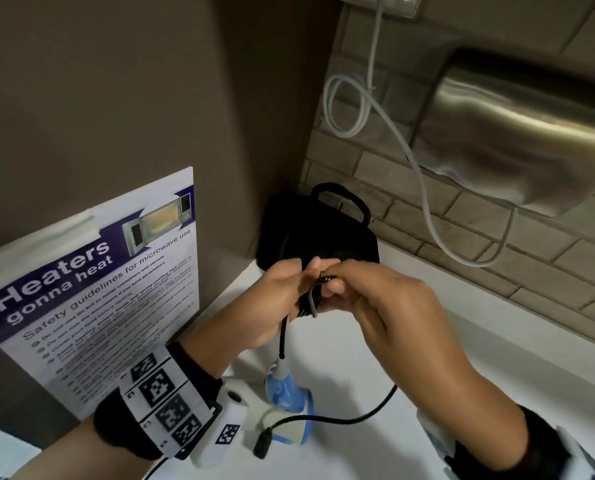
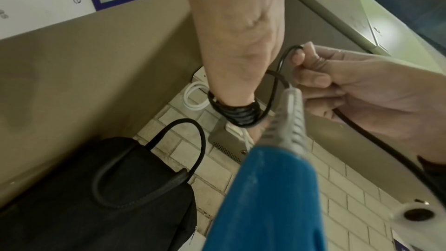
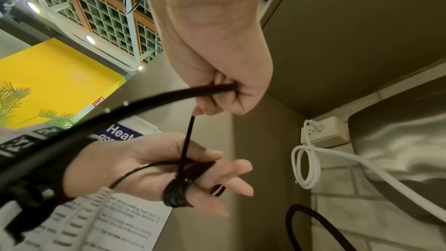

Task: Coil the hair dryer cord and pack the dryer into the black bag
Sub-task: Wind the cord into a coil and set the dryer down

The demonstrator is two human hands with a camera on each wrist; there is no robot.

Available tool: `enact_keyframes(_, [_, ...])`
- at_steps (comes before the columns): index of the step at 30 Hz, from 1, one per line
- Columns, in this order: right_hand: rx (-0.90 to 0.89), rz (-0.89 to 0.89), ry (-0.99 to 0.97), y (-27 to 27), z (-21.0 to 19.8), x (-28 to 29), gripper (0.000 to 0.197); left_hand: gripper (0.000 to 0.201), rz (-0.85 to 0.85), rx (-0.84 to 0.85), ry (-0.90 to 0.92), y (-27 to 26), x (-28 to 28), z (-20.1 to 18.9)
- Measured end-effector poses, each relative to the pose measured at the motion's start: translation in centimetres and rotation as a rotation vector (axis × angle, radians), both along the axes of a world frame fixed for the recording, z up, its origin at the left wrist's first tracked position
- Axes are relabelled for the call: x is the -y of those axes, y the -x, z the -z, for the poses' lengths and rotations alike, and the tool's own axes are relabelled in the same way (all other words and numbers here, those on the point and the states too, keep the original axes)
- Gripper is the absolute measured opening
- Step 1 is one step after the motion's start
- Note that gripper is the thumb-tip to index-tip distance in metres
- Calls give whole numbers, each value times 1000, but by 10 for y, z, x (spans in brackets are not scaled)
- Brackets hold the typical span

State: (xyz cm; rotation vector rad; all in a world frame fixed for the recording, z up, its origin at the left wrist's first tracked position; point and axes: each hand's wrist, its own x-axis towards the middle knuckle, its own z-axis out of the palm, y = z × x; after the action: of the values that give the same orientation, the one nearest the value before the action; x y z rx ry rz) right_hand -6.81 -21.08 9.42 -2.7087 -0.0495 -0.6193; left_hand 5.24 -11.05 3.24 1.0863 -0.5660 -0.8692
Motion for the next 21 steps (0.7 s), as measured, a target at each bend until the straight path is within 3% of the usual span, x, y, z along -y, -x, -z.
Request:
enact_keyframes(5, [81,51,-7,-25,-6,26,15,39,192,4,41,4,-12,-1])
enact_keyframes(9, [-11,63,-69,-41,11,50,16,40,240,-10,85,5,-17,-3])
enact_keyframes(16, [-234,2,-255,-45,50,42,43,33,176,40,142,10,-14,-2])
enact_keyframes(18, [-362,57,-141,-41,56,38,50,31,109,-11,158,11,-10,-4])
enact_keyframes(21, [-384,111,-18,-31,62,28,37,31,25,-89,191,14,-5,-4])
